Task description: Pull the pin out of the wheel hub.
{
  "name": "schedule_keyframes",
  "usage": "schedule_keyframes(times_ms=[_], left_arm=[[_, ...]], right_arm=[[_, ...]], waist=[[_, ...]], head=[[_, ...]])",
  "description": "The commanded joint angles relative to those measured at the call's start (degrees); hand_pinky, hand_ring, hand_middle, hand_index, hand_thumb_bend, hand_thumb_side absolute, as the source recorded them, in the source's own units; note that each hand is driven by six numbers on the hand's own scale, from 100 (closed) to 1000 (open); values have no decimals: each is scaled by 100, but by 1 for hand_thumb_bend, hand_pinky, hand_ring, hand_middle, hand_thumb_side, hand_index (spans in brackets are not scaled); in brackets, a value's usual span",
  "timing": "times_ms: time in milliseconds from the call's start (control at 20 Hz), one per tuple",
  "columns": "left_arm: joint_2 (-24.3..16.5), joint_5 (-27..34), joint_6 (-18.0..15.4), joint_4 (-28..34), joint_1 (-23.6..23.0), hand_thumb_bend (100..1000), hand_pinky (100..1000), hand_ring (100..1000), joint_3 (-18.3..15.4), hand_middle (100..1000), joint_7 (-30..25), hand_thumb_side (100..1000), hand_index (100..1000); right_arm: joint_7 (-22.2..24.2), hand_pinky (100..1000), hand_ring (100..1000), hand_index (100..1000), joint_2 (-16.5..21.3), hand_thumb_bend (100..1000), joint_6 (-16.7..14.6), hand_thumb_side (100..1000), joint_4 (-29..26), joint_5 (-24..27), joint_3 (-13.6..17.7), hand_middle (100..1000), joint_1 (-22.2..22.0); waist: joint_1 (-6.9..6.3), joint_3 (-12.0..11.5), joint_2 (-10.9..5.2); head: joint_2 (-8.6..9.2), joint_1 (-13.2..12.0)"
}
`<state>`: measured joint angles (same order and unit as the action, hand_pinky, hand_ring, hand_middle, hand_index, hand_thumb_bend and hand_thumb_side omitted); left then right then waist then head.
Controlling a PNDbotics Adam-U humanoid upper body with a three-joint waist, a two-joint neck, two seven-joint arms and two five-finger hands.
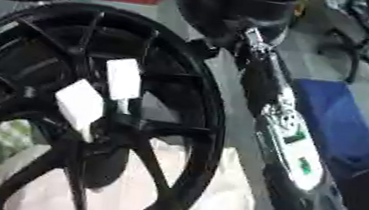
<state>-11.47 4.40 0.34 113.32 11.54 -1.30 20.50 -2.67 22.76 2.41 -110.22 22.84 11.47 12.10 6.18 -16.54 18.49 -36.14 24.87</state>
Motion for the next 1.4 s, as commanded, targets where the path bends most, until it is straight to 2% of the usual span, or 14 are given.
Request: schedule_keyframes(times_ms=[50,350,600,650,700,750,800,1000,1150,1400], left_arm=[[-34,4,3,127,11,456,864,531,-17,572,4,650,739],[-43,6,2,127,13,455,864,531,-13,573,5,652,740],[-60,-6,7,127,-5,457,864,531,-20,573,8,650,740],[-71,-9,9,127,-12,456,864,531,-20,572,9,650,740],[-103,-19,15,127,-34,456,864,531,-25,572,12,651,740],[-133,-29,18,127,-50,456,864,531,-31,572,17,650,740],[-160,-43,20,127,-64,456,864,531,-37,572,22,650,740],[-228,-64,35,127,-113,456,864,530,-41,572,35,651,740],[-266,-72,42,127,-127,456,864,530,-31,572,32,649,740],[-324,-77,41,127,-129,456,865,530,-23,571,23,649,740]], right_arm=[[8,1000,721,732,85,100,-12,750,-86,30,40,528,43],[3,1000,725,732,104,100,-26,761,-86,50,38,529,43],[7,1000,729,735,297,100,-64,738,-156,34,15,531,80],[24,992,742,743,393,100,-90,696,-205,17,4,544,111],[79,991,743,744,747,100,-192,694,-323,-42,-32,545,197],[135,981,748,747,1088,100,-296,733,-383,-85,-77,548,263],[204,979,748,748,1414,100,-402,680,-410,-124,-131,551,318],[412,956,755,754,2548,100,-669,613,-435,-142,-330,562,578],[613,936,764,763,3306,100,-727,551,-437,-183,-496,578,876],[1158,916,778,779,4317,100,-721,532,-437,-411,-860,608,1240]], waist=[[-18,-6,-94],[-4,-4,-104],[27,2,-130],[43,7,-144],[71,22,-170],[96,37,-193],[117,52,-213],[174,94,-267],[197,89,-295],[219,85,-322]], head=[[-22,13],[-54,5],[-47,-23],[-59,-30],[-79,-51],[-109,-64],[-144,-71],[-251,-86],[-320,-41],[-370,35]])
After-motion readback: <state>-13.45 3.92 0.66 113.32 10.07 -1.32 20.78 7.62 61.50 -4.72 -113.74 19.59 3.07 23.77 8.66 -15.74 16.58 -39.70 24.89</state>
